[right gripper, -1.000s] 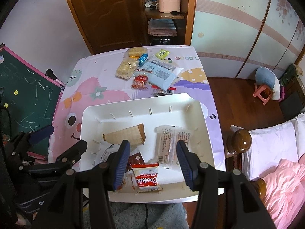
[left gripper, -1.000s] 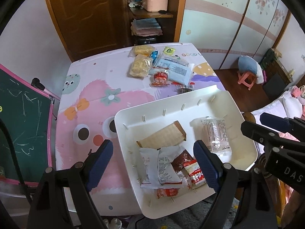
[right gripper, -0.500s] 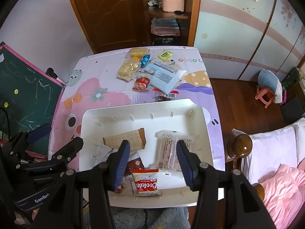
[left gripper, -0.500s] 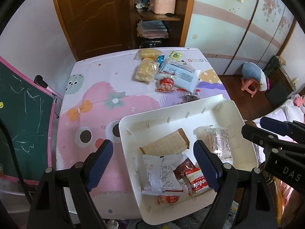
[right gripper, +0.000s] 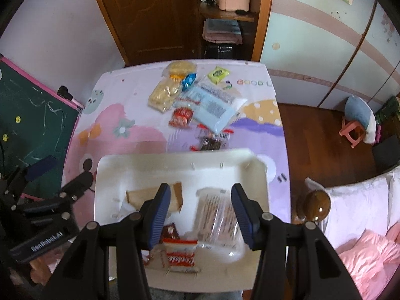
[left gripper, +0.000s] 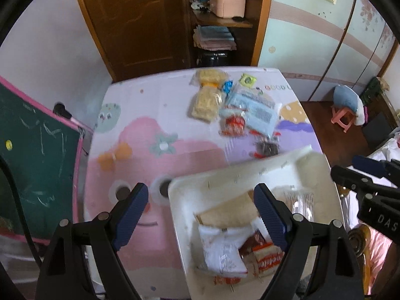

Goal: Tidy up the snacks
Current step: 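Withdraw both grippers from the tray toward the snack pile, then grasp the clear bag of crumbly cookie with the left gripper while the right grasps the green pack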

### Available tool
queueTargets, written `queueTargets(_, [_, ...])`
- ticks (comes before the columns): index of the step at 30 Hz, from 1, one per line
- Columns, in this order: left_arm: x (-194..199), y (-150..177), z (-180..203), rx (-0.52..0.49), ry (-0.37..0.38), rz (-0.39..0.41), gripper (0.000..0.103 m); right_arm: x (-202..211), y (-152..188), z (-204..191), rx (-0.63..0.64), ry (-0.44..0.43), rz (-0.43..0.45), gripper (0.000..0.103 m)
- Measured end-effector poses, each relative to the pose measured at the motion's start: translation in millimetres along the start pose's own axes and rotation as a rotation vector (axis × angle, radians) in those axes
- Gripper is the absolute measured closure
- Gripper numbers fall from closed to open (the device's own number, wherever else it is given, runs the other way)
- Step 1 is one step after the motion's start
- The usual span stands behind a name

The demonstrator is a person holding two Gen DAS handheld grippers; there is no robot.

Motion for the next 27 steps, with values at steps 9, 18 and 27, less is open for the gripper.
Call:
queueTargets(9, [11.9,-112.0,3.7,-0.097,-0.06,0.084,0.018,13.7,-113.8,37.7,0.033,0.02,0.134,0.052])
queueTargets(18, [-39.6,-203.3,-7.3,-0.125,-0.087,0.073,0.014,-35.2,-234.4,66.3,-0.004,0.048,0.179,0.039])
queueTargets(27, [-181.0,-194.2,-34.0,-0.068,-0.048,-0.137,0.014,-191.2,-267.6,38.8,-0.063,-0.016,-0.064,0.039])
Point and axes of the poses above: each gripper's, at about its wrist camera, not at the fingertips, and x roughly against the way its jaws point, z to its right, y to its underside, the point moved 10 cm from there along -x, roughly the way its jaws point, and after that the axes turned 12 degrees about y, right-handed, at the moved point
